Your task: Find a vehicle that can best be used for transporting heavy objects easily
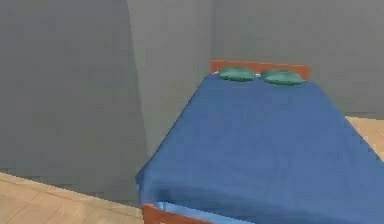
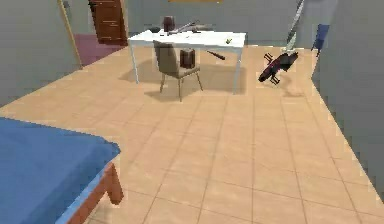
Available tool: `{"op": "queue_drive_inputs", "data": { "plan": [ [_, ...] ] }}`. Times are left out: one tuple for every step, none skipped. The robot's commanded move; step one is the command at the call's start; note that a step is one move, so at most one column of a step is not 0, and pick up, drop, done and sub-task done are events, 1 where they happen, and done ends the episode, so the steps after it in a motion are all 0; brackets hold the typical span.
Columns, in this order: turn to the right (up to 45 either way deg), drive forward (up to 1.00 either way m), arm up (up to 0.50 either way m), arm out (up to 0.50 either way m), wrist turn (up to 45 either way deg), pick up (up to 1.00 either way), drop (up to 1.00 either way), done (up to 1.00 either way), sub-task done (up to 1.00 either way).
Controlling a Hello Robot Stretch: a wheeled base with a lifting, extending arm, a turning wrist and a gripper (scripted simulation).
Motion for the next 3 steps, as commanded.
{"op": "queue_drive_inputs", "data": {
  "plan": [
    [45.0,0.00,0.00,0.00,0.0,0.00,0.00,0.00,0.00],
    [45.0,0.00,0.00,0.00,0.0,0.00,0.00,0.00,0.00],
    [12.0,0.00,0.00,0.00,0.0,0.00,0.00,0.00,0.00]
  ]
}}
